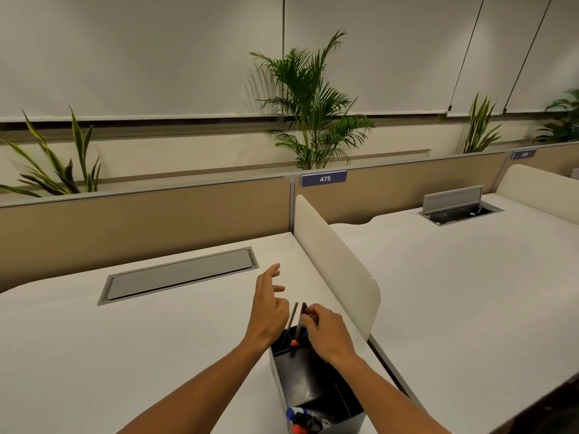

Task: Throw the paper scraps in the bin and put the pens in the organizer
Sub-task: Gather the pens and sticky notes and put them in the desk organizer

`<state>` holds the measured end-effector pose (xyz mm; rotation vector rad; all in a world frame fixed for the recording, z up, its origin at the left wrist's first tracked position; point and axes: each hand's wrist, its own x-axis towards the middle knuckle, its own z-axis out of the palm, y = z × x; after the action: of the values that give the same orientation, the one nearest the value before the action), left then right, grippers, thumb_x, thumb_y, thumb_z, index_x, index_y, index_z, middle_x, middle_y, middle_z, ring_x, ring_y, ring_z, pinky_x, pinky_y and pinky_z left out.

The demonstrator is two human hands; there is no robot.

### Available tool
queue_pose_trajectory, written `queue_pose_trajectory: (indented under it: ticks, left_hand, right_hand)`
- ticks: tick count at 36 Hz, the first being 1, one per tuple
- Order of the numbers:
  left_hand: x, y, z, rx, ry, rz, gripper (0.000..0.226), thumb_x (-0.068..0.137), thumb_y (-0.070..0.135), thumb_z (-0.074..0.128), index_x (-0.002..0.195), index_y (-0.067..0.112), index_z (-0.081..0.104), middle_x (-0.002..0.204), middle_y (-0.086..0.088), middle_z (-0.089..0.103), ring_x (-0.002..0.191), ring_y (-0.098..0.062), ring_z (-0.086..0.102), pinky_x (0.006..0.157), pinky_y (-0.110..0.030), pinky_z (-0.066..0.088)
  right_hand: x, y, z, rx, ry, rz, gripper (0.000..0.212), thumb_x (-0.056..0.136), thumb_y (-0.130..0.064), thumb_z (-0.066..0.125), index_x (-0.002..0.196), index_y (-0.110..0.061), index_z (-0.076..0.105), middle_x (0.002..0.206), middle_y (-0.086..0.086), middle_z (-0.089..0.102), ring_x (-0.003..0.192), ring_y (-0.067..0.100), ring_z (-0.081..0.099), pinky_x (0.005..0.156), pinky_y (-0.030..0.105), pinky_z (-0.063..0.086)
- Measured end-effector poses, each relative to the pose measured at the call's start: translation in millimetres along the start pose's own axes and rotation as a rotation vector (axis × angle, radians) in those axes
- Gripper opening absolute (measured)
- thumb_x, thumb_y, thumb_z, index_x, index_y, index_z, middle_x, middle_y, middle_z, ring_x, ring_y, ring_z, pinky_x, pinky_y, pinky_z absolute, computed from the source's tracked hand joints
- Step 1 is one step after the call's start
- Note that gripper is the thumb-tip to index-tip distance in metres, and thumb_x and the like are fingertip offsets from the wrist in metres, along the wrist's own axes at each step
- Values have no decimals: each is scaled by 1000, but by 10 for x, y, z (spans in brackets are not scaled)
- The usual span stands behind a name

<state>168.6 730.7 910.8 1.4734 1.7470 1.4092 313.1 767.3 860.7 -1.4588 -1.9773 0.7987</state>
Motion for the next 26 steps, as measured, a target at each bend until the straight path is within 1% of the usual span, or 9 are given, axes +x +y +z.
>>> queue_pose_trajectory:
  ticks: [3, 8, 12, 15, 17, 19, 23, 25, 26]
  left_hand:
    - [3, 0, -11, 11, 0, 6, 68, 85, -10, 48, 144, 23, 36, 140, 1, 42, 106, -6, 55, 73, -14, 53]
    - [9, -8, -24, 1, 2, 22, 64, 86, -9, 49, 141, 22, 41, 141, 0, 43, 107, -9, 55, 72, -14, 53]
    - [10, -16, -58, -5, -5, 27, 62, 86, -9, 50, 139, 22, 43, 141, -1, 44, 108, -11, 55, 74, -13, 52]
    - [6, -27, -101, -10, -7, 30, 59, 87, -8, 52, 138, 21, 43, 141, -2, 44, 110, -12, 54, 75, -12, 49]
    - [1, -33, -140, -25, -3, 28, 56, 89, -5, 53, 138, 20, 44, 141, -2, 45, 111, -14, 54, 76, -11, 48]
    - [-13, -39, -189, -54, 6, 27, 51, 92, 0, 55, 138, 20, 44, 141, -2, 46, 112, -15, 53, 80, -14, 48]
    - [-50, -90, -315, -101, 21, 29, 39, 98, 18, 56, 136, 22, 47, 140, 0, 48, 116, -15, 53, 94, -33, 51]
    - [-74, -115, -391, -114, 19, 17, 38, 99, 33, 52, 135, 23, 48, 141, 0, 49, 118, -15, 52, 95, -31, 48]
    - [-88, -124, -431, -120, 17, 6, 43, 97, 41, 49, 135, 23, 48, 141, 1, 49, 120, -14, 52, 95, -29, 46]
  right_hand:
    - [-1, -1, 8, -20, -29, 21, 27, 97, -39, 60, 120, -27, 65, 104, -8, 71, 86, 6, 65, 81, 23, 53]
    - [-20, -70, -19, 15, 2, 25, 33, 95, -39, 61, 127, -34, 56, 99, -12, 65, 85, 4, 64, 81, 17, 49]
    - [-15, -169, -71, 44, 27, -10, 36, 97, -36, 59, 132, -34, 50, 110, -10, 61, 92, 9, 63, 89, 28, 55]
    - [-17, -264, -75, 39, 51, -60, 39, 97, -35, 58, 135, -35, 47, 113, -11, 58, 87, 8, 58, 87, 27, 55]
    - [-23, -341, -63, 40, 73, -80, 40, 98, -35, 58, 136, -35, 46, 115, -12, 57, 90, 7, 57, 89, 26, 55]
    - [-30, -430, -41, 42, 96, -89, 41, 97, -35, 59, 136, -35, 45, 118, -11, 57, 95, 8, 58, 91, 26, 55]
    - [-45, -604, 10, 62, 126, -96, 42, 96, -34, 61, 136, -35, 46, 121, -10, 57, 99, 8, 58, 90, 24, 54]
    - [-55, -666, 36, 62, 135, -104, 44, 96, -33, 62, 136, -34, 46, 122, -9, 57, 96, 7, 58, 88, 22, 53]
    - [-59, -691, 48, 60, 137, -105, 44, 96, -33, 62, 136, -34, 46, 122, -9, 57, 94, 7, 58, 87, 21, 53]
